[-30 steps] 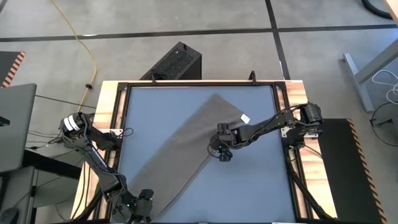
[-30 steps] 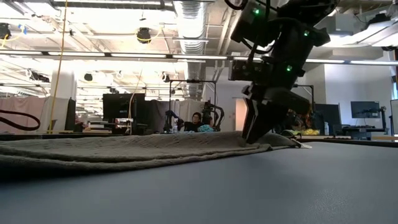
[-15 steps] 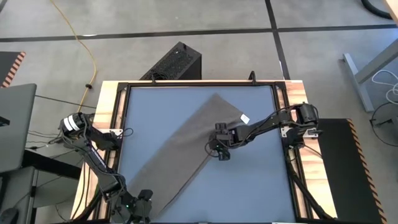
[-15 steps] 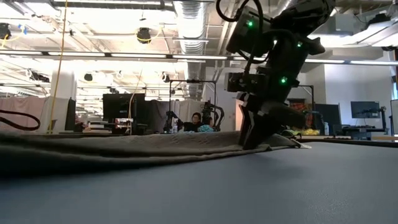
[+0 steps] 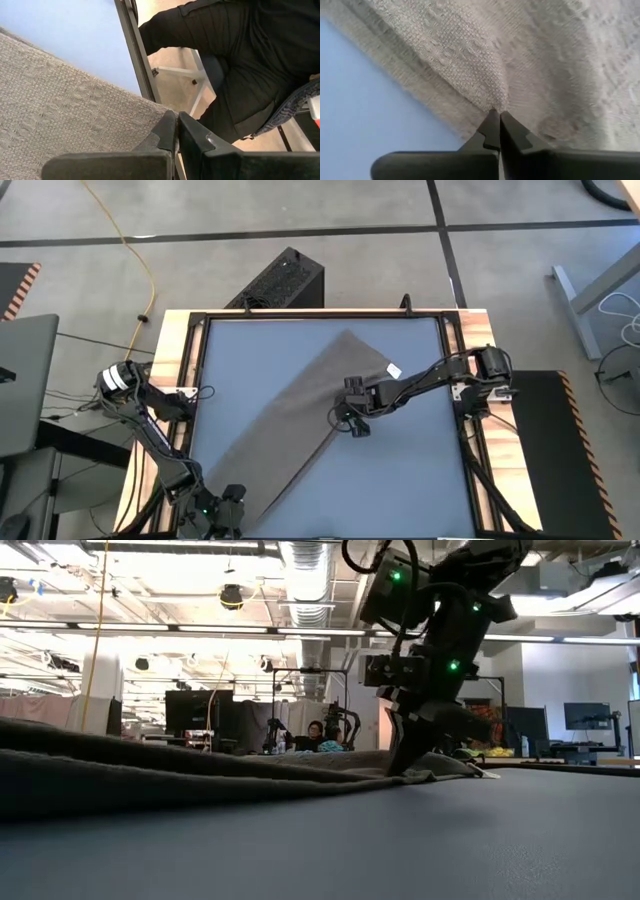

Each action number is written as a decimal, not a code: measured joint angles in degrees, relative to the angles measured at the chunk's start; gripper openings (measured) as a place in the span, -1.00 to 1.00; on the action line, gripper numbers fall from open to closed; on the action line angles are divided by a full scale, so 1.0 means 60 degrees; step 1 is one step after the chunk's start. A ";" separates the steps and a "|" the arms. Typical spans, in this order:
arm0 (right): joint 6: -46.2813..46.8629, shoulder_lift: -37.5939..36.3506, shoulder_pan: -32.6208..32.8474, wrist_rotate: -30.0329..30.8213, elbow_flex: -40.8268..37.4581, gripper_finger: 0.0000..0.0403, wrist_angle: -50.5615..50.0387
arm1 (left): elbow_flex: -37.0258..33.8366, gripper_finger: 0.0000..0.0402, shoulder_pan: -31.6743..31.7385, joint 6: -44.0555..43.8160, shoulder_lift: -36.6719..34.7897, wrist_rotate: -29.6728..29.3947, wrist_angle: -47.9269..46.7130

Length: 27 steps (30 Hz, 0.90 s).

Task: Roll towel
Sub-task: Roll the gray towel

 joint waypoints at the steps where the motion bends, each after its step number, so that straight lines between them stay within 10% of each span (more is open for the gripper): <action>1: 0.0004 0.0000 -0.0002 0.0007 0.0075 -0.89 -0.0068 | 0.0000 -1.00 0.0000 -0.0002 0.0000 0.0003 0.0000; 27: 0.0699 -0.0006 0.0426 -0.0774 0.1096 -0.91 -0.2533 | 0.0000 -1.00 -0.0044 -0.0023 0.0000 0.0109 0.0015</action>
